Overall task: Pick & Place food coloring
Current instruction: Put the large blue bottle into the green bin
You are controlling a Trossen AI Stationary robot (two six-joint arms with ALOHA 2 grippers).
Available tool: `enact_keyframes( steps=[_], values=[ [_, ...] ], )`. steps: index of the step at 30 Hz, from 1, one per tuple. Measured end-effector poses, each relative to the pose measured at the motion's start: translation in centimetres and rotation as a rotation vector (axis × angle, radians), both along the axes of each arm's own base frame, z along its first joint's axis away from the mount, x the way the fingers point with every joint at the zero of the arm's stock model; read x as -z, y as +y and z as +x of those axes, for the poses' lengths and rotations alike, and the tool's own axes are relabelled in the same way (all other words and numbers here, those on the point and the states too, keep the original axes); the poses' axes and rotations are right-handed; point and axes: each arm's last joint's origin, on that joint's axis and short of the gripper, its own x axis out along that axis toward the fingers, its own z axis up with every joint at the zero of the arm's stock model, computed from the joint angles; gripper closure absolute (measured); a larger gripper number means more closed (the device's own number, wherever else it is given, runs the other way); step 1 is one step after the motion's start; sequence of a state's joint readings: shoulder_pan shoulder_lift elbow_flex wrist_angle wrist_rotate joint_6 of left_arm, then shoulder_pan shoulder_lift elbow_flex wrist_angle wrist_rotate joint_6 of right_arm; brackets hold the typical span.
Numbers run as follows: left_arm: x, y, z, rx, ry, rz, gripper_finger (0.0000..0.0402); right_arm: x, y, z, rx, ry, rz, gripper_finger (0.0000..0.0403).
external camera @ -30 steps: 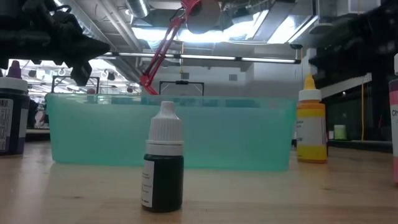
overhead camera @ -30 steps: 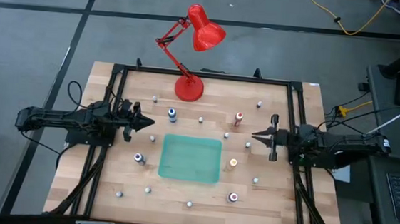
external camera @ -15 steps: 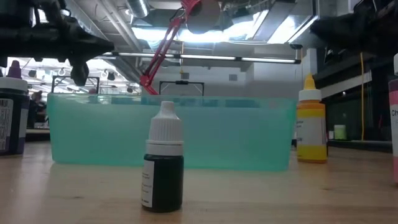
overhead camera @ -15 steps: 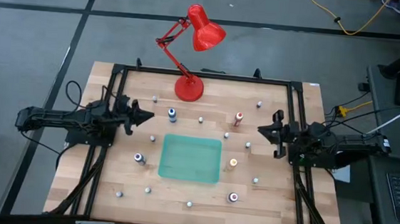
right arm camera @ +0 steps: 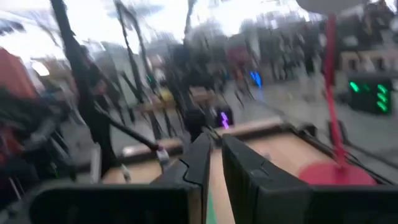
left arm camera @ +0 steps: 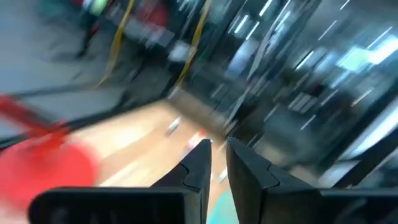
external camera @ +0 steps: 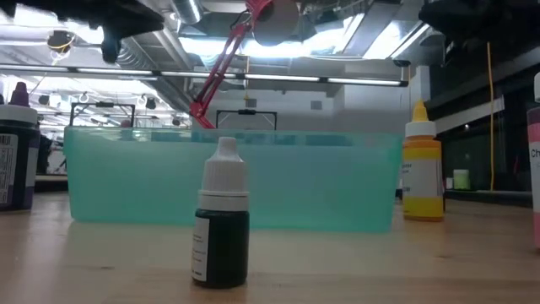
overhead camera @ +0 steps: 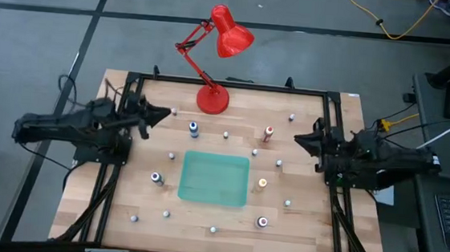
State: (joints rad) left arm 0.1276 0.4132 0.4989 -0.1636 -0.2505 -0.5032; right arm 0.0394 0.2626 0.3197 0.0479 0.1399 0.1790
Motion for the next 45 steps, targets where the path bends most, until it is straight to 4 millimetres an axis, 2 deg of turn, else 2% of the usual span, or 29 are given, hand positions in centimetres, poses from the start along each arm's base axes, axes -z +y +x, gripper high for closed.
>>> enact_keyframes(
  steps=[5, 9, 12, 15, 20, 24, 30, 37, 45],
  values=[
    [-5.7, 0.5, 1.9, -0.064, 0.423, 0.030, 0.0335, -4.4, -0.2, -0.5, 0.067, 0.164, -0.012, 0.0357],
    [-9.5, 1.2, 4.6, -0.058, 0.630, 0.134, 0.0326, -7.6, -0.2, -0.7, 0.079, 0.182, -0.061, 0.0357],
    [-11.2, 2.0, 6.8, -0.045, 0.749, 0.192, 0.0320, -9.1, -0.2, -0.7, 0.080, 0.187, -0.095, 0.0357],
    [-11.4, 3.4, 8.4, -0.043, 0.875, 0.157, 0.0306, -9.7, -0.2, -0.7, 0.080, 0.190, -0.115, 0.0357],
    [-9.0, 5.0, 10.0, 0.076, 1.048, 0.025, 0.0254, -9.1, -0.2, -0.4, 0.078, 0.216, -0.112, 0.0357],
    [-6.5, 5.6, 11.1, 0.152, 1.149, 0.015, 0.0197, -8.6, -0.2, -0.4, 0.076, 0.252, -0.077, 0.0357],
    [-1.5, 6.2, 12.7, 0.192, 1.221, 0.007, 0.0129, -8.0, -0.2, -0.4, 0.076, 0.302, -0.045, 0.0357],
    [3.4, 6.5, 13.7, 0.220, 1.167, -0.007, 0.0115, -7.9, -0.2, -0.4, 0.076, 0.317, -0.040, 0.0357],
    [7.1, 6.5, 14.1, 0.261, 1.107, -0.022, 0.0115, -7.9, -0.2, -0.4, 0.076, 0.316, -0.041, 0.0357]
  ],
)
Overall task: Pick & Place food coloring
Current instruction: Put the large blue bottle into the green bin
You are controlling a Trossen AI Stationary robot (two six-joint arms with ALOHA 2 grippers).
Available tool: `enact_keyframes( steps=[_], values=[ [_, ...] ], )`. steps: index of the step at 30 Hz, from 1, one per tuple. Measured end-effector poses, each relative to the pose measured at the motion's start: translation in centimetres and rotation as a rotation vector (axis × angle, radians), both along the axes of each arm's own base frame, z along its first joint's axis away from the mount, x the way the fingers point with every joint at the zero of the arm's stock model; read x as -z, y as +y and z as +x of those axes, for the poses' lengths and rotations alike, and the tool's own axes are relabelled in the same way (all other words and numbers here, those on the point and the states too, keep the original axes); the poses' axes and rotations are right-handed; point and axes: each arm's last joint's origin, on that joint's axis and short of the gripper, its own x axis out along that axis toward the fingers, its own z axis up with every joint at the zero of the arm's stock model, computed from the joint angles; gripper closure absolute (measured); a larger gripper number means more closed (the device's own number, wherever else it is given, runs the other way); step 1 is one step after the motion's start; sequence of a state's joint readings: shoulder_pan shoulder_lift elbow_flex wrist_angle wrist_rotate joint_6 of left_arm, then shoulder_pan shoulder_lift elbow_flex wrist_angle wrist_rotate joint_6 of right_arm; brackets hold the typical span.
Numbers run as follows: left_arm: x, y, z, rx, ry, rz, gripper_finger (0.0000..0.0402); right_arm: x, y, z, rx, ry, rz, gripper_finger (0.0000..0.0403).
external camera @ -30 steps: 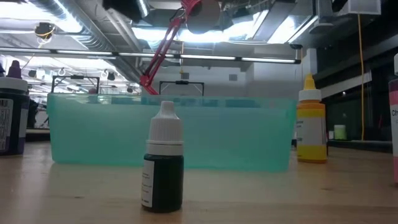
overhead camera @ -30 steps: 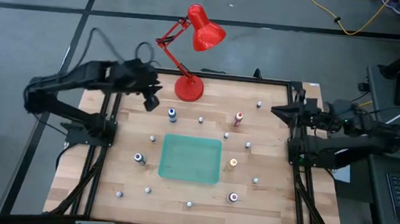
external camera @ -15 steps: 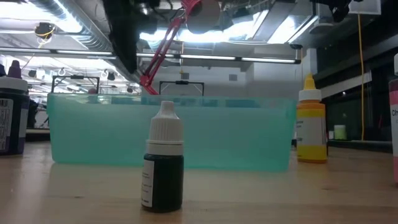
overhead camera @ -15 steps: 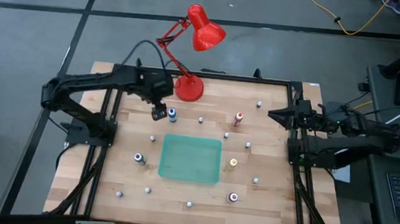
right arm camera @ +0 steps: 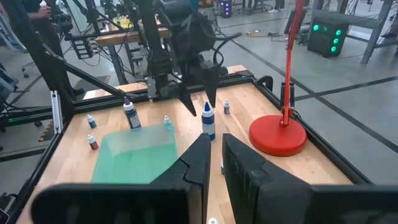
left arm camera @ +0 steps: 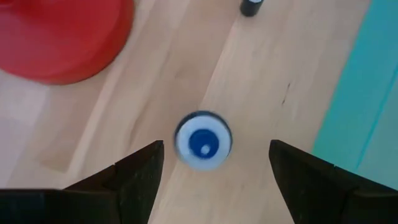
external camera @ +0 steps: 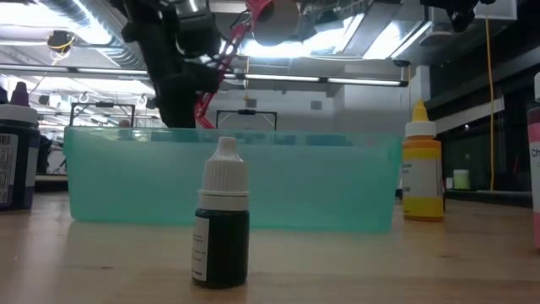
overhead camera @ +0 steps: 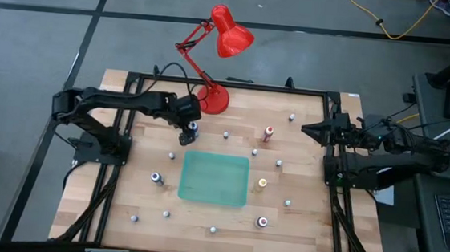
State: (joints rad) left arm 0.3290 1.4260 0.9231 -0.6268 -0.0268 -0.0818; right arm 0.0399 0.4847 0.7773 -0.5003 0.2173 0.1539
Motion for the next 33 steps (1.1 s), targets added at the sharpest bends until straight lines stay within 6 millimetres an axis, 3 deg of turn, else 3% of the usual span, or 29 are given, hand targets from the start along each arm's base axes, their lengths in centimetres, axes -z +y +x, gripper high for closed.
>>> enact_keyframes(
  steps=[11, 18, 26, 30, 33],
  values=[
    [2.9, 0.5, 1.2, 0.010, 0.015, 0.004, 0.0126, 0.0, 0.0, 0.0, 0.000, -0.002, 0.000, 0.0357],
    [3.9, 0.6, 1.6, -0.005, 0.038, -0.003, 0.0181, 0.0, 0.0, 0.0, 0.006, -0.007, 0.028, 0.0357],
    [3.6, 1.1, 1.1, -0.036, 0.050, -0.015, 0.0256, 0.0, 0.0, 0.0, 0.006, -0.006, 0.027, 0.0357],
    [2.8, 1.3, 1.4, -0.037, 0.047, -0.025, 0.0262, 0.0, 0.0, 0.1, 0.006, -0.002, 0.025, 0.0357],
    [0.9, 1.2, 1.9, -0.017, 0.004, -0.042, 0.0262, 0.1, 0.0, 0.3, 0.005, 0.006, 0.024, 0.0357]
  ],
)
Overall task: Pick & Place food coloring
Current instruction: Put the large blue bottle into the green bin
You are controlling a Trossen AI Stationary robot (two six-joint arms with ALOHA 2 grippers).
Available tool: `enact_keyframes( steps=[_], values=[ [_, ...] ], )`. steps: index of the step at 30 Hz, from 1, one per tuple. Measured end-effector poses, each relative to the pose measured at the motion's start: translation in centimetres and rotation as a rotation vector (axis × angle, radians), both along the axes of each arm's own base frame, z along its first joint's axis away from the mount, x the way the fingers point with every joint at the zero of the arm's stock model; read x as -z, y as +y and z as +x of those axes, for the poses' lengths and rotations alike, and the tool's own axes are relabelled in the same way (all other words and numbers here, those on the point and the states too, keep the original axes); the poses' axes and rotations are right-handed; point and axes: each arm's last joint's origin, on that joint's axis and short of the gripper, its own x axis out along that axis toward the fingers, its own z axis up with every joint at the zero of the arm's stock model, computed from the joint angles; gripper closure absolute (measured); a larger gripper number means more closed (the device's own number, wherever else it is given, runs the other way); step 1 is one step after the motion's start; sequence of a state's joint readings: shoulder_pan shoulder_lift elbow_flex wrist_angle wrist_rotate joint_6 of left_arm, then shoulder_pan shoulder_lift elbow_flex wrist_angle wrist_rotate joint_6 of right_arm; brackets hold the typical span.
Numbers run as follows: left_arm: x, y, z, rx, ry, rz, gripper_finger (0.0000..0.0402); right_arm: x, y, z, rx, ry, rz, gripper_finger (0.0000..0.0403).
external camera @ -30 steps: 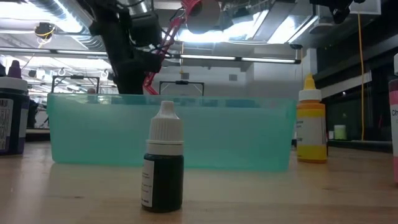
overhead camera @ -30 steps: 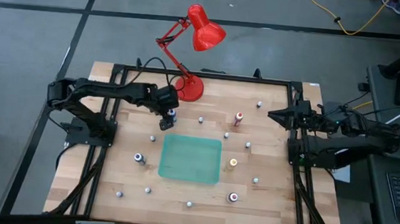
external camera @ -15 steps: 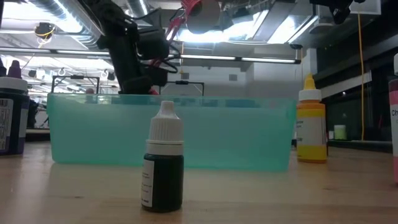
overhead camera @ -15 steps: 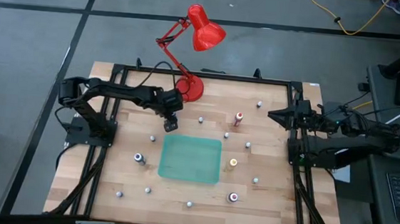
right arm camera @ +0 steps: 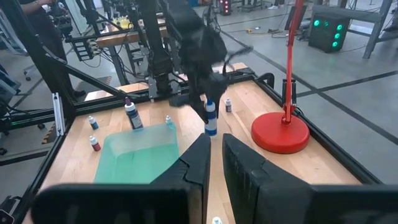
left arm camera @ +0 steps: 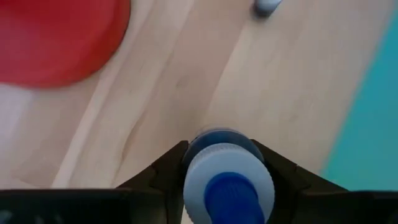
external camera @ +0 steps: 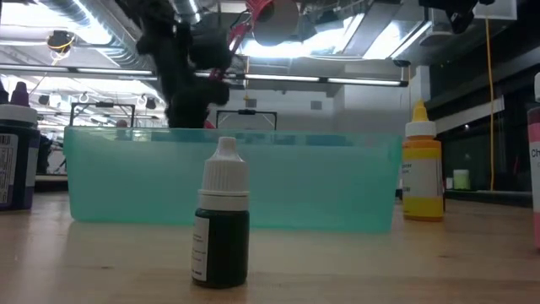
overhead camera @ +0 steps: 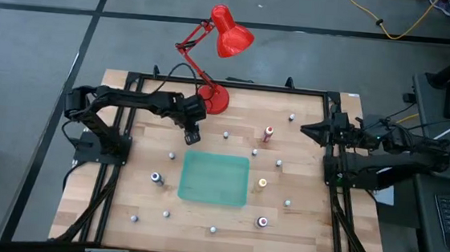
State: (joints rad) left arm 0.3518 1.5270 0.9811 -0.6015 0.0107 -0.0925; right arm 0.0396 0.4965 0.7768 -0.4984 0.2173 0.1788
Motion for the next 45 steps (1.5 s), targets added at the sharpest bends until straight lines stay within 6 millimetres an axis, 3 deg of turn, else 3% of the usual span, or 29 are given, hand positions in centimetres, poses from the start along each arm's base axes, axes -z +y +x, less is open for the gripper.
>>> enact_keyframes(
  steps=[5, 10, 13, 18, 23, 31, 40, 45],
  values=[
    [-5.8, -1.1, 0.6, 0.028, -0.119, 0.014, 0.0261, 0.1, 0.0, 0.3, 0.000, 0.014, -0.002, 0.0357],
    [-11.5, -3.3, -0.7, 0.064, -0.196, 0.018, 0.0261, 0.2, 0.0, 0.6, -0.001, 0.029, -0.005, 0.0357],
    [-13.5, -4.7, -1.9, 0.068, -0.234, 0.000, 0.0261, 0.3, 0.0, 0.6, -0.001, 0.030, -0.005, 0.0357],
    [-14.8, -6.8, -3.1, 0.051, -0.281, -0.056, 0.0261, 0.3, 0.0, 0.8, -0.001, 0.035, -0.005, 0.0357],
    [-14.2, -9.4, -2.8, 0.126, -0.242, -0.091, 0.0261, 0.3, 0.0, 0.8, -0.004, 0.038, -0.019, 0.0357],
    [-10.7, -13.0, -1.2, 0.329, -0.243, -0.069, 0.0261, 0.3, 0.0, 0.8, -0.012, 0.044, -0.051, 0.0357],
    [-3.7, -13.1, -1.6, 0.316, -0.196, -0.016, 0.0261, 0.3, 0.0, 0.8, 0.000, 0.034, -0.002, 0.0357],
    [-1.5, -13.1, -1.5, 0.306, -0.192, -0.024, 0.0261, 0.3, 0.0, 0.8, 0.000, 0.034, -0.002, 0.0357]
  ],
)
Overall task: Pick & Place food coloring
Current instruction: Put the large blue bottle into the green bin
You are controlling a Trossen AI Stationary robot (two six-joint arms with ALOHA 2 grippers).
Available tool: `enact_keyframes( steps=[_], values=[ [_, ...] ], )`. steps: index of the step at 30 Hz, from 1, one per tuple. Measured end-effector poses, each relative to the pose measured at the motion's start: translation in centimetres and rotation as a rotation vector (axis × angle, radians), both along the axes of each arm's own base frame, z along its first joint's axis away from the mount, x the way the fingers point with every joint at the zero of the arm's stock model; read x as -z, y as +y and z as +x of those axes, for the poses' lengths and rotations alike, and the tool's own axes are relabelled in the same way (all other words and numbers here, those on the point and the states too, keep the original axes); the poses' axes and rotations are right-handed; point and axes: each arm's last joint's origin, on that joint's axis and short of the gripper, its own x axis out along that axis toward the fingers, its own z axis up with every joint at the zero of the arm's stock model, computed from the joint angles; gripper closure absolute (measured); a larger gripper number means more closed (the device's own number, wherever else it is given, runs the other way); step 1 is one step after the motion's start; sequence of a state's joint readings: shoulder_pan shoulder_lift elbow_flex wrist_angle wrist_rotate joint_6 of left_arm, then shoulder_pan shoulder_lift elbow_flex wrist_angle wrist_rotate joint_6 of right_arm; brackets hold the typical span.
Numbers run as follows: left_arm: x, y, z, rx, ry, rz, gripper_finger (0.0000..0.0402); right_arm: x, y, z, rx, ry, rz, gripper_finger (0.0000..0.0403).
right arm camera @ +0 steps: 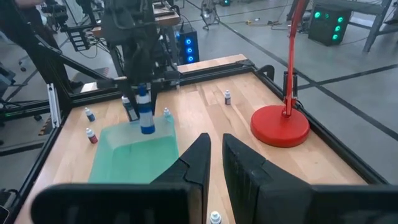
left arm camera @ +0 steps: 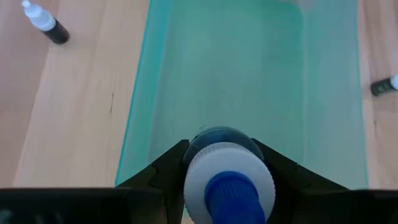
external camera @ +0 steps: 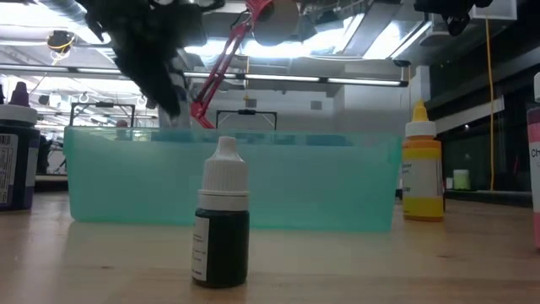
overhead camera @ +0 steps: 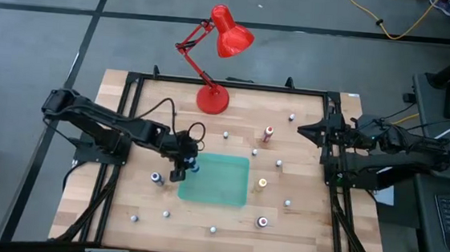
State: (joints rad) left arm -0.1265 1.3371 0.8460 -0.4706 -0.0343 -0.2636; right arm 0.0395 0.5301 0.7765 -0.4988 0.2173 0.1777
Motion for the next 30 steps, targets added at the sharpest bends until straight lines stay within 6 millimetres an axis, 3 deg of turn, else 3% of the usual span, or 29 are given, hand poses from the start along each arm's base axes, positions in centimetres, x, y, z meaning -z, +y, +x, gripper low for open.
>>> enact_keyframes(
  steps=[14, 23, 30],
  values=[
    [4.2, 0.5, 1.5, -0.055, 0.161, 0.002, 0.0261, 0.0, 0.0, 0.0, -0.013, 0.010, -0.051, 0.0357],
    [4.1, 0.5, 1.6, -0.074, 0.170, 0.008, 0.0240, 0.0, 0.0, 0.0, -0.016, 0.013, -0.062, 0.0357],
    [2.2, 0.5, 2.7, -0.071, 0.114, 0.034, 0.0197, 0.1, 0.0, 0.2, -0.020, 0.024, -0.078, 0.0357]
  ],
)
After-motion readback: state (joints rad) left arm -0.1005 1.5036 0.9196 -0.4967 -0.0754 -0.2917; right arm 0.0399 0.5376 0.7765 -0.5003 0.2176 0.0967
